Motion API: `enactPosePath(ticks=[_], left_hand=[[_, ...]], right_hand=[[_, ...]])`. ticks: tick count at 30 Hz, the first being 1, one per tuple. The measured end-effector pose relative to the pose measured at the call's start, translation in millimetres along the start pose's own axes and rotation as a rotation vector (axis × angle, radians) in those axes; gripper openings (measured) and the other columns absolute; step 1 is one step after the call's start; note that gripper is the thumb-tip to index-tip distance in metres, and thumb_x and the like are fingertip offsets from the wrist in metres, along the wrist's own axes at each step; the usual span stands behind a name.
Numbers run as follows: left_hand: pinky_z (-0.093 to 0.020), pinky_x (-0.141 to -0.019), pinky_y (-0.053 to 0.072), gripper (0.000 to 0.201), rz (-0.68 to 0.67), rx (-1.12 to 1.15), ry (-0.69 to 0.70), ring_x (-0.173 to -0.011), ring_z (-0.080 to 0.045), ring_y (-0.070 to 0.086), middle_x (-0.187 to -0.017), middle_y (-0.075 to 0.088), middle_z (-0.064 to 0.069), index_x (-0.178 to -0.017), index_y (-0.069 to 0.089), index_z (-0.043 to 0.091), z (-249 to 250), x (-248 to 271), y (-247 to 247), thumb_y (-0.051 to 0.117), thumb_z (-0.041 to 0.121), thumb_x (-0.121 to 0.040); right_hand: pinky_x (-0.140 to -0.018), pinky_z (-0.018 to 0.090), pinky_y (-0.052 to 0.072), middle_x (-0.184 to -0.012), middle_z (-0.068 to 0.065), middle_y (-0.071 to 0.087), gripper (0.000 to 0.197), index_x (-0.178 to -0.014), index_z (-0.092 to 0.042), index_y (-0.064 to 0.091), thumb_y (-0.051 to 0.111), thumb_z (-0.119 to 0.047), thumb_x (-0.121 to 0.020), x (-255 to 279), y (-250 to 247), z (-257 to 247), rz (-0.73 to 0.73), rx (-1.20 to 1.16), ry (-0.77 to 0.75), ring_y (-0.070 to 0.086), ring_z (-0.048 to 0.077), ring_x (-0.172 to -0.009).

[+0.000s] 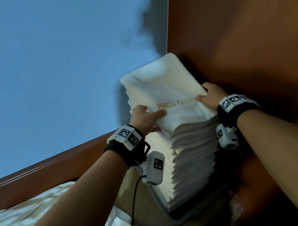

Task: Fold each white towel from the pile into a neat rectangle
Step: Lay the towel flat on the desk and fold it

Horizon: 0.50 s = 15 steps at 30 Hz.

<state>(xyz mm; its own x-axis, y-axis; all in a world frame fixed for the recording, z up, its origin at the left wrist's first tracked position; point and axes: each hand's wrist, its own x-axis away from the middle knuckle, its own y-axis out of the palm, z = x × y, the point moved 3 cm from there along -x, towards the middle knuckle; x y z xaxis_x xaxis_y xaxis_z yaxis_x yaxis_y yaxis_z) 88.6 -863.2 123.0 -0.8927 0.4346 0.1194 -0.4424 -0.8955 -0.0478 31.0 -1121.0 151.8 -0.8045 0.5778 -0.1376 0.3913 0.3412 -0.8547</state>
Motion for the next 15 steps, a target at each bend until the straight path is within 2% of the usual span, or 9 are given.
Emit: enactPosePath(ticks=[2,3,5,7,9,11,12,14,15], left_hand=[[-0.045,-0.077,0.061,0.040,0.027,-0.101,0.017,-0.091,-0.029,0.069,-0.112,0.068,-0.015,-0.102,0.054,0.006,7.9,-1.0,-8.2,0.083,0.025,-0.081],[-0.045,-0.084,0.059,0.050,0.086,-0.219,0.066,-0.101,-0.030,0.066,-0.119,0.064,-0.013,-0.110,0.051,0.008,14.7,-4.9,-15.0,0.081,0.035,-0.082],[-0.043,-0.101,0.047,0.074,0.205,-0.516,0.232,-0.124,-0.031,0.053,-0.138,0.052,-0.010,-0.140,0.040,0.013,33.9,-16.8,-27.9,0.070,0.053,-0.086],[-0.046,-0.111,0.035,0.079,0.215,-0.742,0.419,-0.138,-0.032,0.038,-0.151,0.040,-0.008,-0.152,0.032,0.021,52.4,-31.2,-33.7,0.058,0.062,-0.089],[-0.048,-0.117,0.027,0.080,0.121,-0.994,0.511,-0.146,-0.031,0.027,-0.160,0.031,-0.003,-0.155,0.031,0.027,63.0,-50.1,-33.8,0.049,0.070,-0.090],[-0.049,-0.122,0.017,0.082,0.013,-1.245,0.480,-0.153,-0.027,0.011,-0.167,0.017,0.001,-0.157,0.025,0.036,64.5,-72.3,-34.9,0.041,0.078,-0.088],[-0.049,-0.123,0.011,0.083,-0.030,-1.324,0.443,-0.154,-0.027,0.004,-0.168,0.010,0.002,-0.157,0.021,0.040,64.0,-83.5,-36.1,0.039,0.081,-0.087],[-0.049,-0.124,0.005,0.087,-0.099,-1.396,0.375,-0.155,-0.027,-0.005,-0.169,0.000,0.003,-0.156,0.013,0.049,62.5,-103.7,-36.2,0.039,0.086,-0.082],[-0.049,-0.124,0.005,0.092,-0.133,-1.419,0.345,-0.154,-0.027,-0.007,-0.169,-0.004,0.003,-0.155,0.010,0.051,59.5,-112.1,-34.3,0.038,0.091,-0.076]], right_hand=[[-0.087,0.039,0.049,-0.123,0.014,0.063,0.044,-0.128,-0.010,0.052,0.068,-0.027,-0.090,1.6,0.0,-2.3,-0.027,0.089,0.031,0.061,0.035,-0.107],[-0.091,0.042,0.049,-0.127,0.015,0.059,0.049,-0.131,-0.012,0.049,0.068,-0.027,-0.088,3.5,-1.5,-6.6,-0.010,0.145,0.027,0.058,0.036,-0.111],[-0.098,0.048,0.045,-0.135,0.012,0.050,0.056,-0.136,-0.017,0.045,0.065,-0.031,-0.086,11.1,-4.3,-23.2,0.090,0.228,-0.042,0.048,0.036,-0.121],[-0.103,0.050,0.039,-0.142,0.007,0.045,0.061,-0.139,-0.024,0.044,0.059,-0.047,-0.085,23.8,0.7,-45.5,0.118,0.245,-0.134,0.040,0.034,-0.127],[-0.108,0.054,0.033,-0.150,0.005,0.038,0.078,-0.144,-0.034,0.038,0.047,-0.074,-0.079,33.6,14.1,-60.8,-0.013,0.243,-0.145,0.034,0.034,-0.135],[-0.112,0.061,0.024,-0.159,0.005,0.025,0.100,-0.149,-0.045,0.024,0.034,-0.097,-0.064,37.9,27.2,-66.0,-0.181,0.217,-0.099,0.022,0.037,-0.144],[-0.114,0.065,0.017,-0.163,0.006,0.014,0.106,-0.150,-0.050,0.016,0.031,-0.101,-0.059,37.6,32.3,-65.7,-0.249,0.184,-0.074,0.012,0.039,-0.148],[-0.115,0.069,0.005,-0.166,0.006,-0.006,0.108,-0.149,-0.056,0.006,0.034,-0.102,-0.056,37.2,41.0,-62.1,-0.354,0.115,-0.035,-0.009,0.039,-0.150],[-0.114,0.069,0.002,-0.166,0.005,-0.011,0.109,-0.149,-0.058,0.004,0.035,-0.102,-0.055,36.9,46.0,-58.9,-0.386,0.094,-0.019,-0.014,0.038,-0.150]])
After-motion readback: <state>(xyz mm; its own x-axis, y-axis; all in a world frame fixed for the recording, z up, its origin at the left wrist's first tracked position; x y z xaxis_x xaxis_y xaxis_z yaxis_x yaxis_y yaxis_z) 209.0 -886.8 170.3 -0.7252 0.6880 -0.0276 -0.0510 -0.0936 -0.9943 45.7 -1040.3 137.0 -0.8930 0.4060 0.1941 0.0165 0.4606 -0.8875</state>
